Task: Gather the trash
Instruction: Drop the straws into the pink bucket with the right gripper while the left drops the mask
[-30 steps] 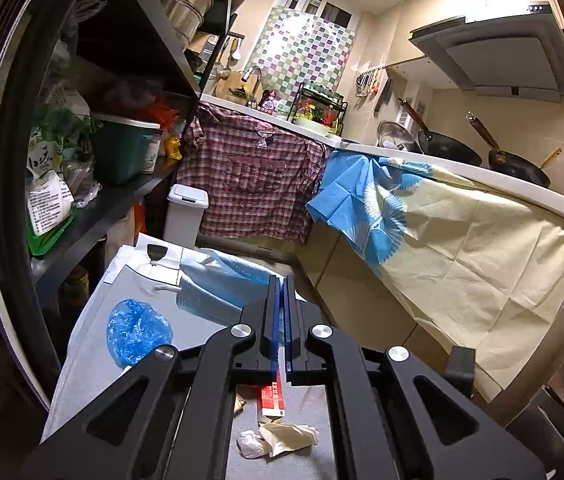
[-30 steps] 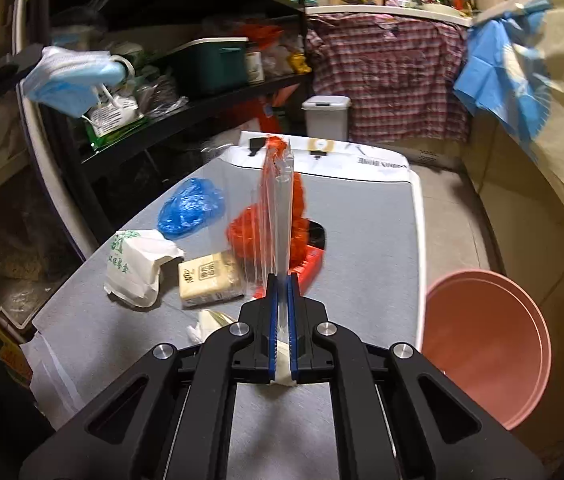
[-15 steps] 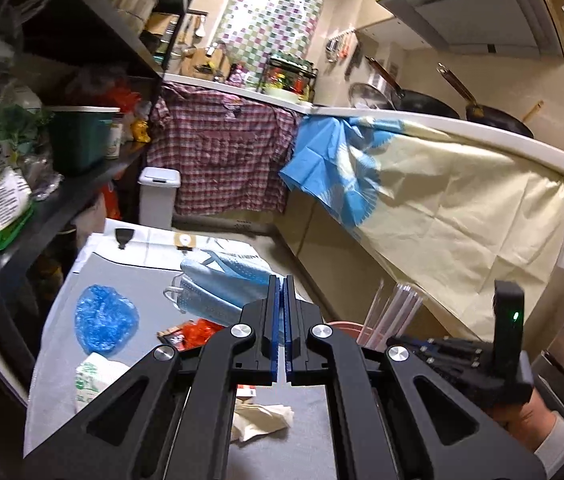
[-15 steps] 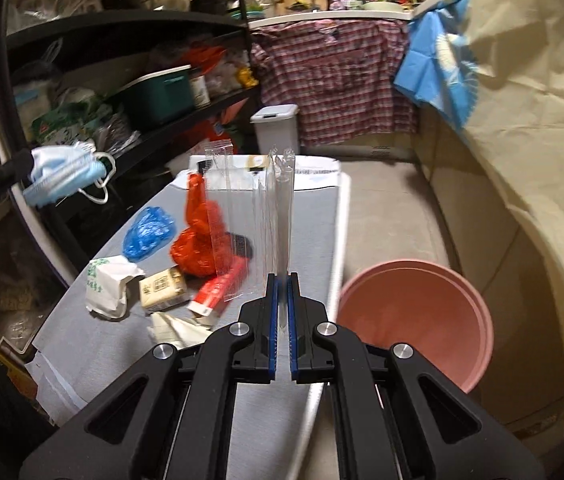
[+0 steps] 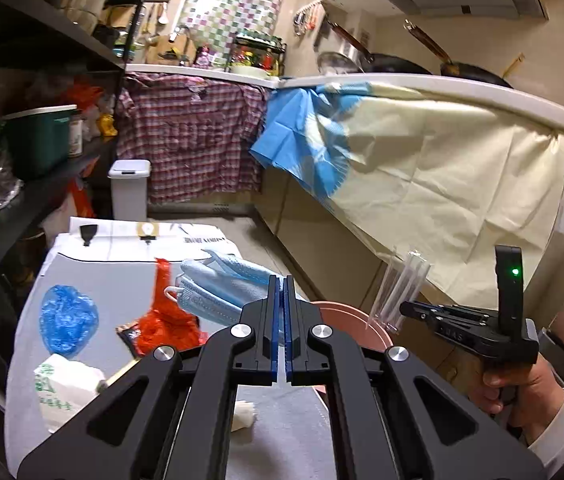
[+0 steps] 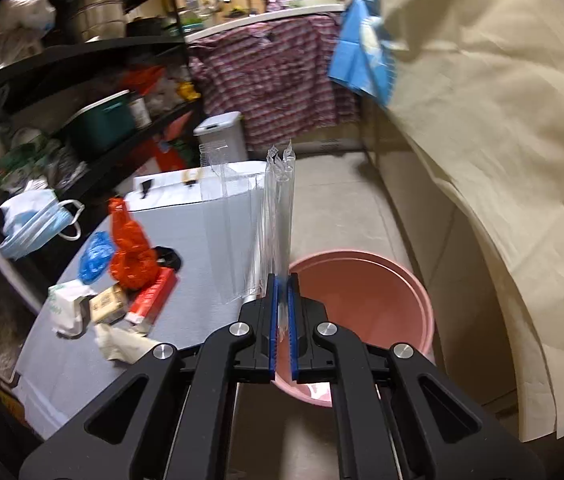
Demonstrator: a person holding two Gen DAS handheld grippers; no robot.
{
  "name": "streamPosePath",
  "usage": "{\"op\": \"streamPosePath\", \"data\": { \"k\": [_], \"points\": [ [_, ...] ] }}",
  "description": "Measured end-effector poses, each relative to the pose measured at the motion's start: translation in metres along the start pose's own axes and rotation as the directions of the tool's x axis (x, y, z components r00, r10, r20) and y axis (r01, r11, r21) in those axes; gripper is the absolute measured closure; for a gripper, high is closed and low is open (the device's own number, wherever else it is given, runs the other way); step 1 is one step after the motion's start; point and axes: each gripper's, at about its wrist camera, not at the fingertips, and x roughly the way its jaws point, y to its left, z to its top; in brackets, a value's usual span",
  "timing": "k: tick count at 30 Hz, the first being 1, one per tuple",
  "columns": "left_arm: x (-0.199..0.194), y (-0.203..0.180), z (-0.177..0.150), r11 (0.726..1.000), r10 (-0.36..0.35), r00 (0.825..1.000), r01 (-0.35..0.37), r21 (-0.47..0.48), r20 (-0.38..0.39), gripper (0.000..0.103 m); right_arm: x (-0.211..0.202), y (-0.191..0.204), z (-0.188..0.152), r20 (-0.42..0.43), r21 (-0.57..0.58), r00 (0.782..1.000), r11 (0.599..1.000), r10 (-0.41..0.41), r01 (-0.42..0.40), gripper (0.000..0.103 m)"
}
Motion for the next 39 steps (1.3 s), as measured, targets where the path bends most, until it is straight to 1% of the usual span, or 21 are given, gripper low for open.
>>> {"op": "streamPosePath", "data": {
  "k": [3, 6, 12, 17, 22, 28, 36, 39],
  "points": [
    [0.017, -0.01, -0.005, 1.0, -0.018, 1.0, 0.018, 0.002, -0.023, 0.101, 0.007, -0.012, -0.004, -0.008, 0.05, 1.0, 0.999, -0.008, 0.008, 0.098],
    [0.036, -0.02, -0.007, 0.999, -0.039, 0.998, 0.039, 0.006, -0.043, 0.101, 0.012, -0.021, -0.003, -0.001, 0.078, 0.999, 0.996, -0.04, 0.04, 0.098],
    [0.075, -0.042, -0.007, 0.996, -0.084, 0.994, 0.087, 0.034, -0.075, 0.101, 0.03, -0.043, -0.004, -0.041, 0.159, 0.997, 0.985, -0.063, 0.068, 0.098],
    [0.111, -0.06, -0.009, 0.989, -0.127, 0.984, 0.136, 0.063, -0.121, 0.101, 0.039, -0.052, -0.004, -0.057, 0.184, 0.995, 0.979, -0.079, 0.088, 0.098],
    [0.14, -0.072, -0.016, 0.982, -0.155, 0.972, 0.171, 0.083, -0.176, 0.101, 0.047, -0.058, -0.005, -0.071, 0.201, 0.994, 0.974, -0.088, 0.101, 0.098],
    [0.16, -0.078, -0.025, 0.977, -0.176, 0.959, 0.198, 0.082, -0.222, 0.101, 0.055, -0.061, -0.003, -0.082, 0.205, 0.991, 0.972, -0.102, 0.116, 0.098],
    [0.178, -0.08, -0.034, 0.975, -0.178, 0.948, 0.206, 0.082, -0.265, 0.101, 0.058, -0.065, -0.005, -0.09, 0.209, 0.99, 0.97, -0.109, 0.126, 0.098],
    [0.184, -0.078, -0.033, 0.974, -0.182, 0.945, 0.21, 0.078, -0.271, 0.101, 0.061, -0.064, -0.004, -0.094, 0.205, 0.989, 0.97, -0.113, 0.13, 0.098]
  ]
}}
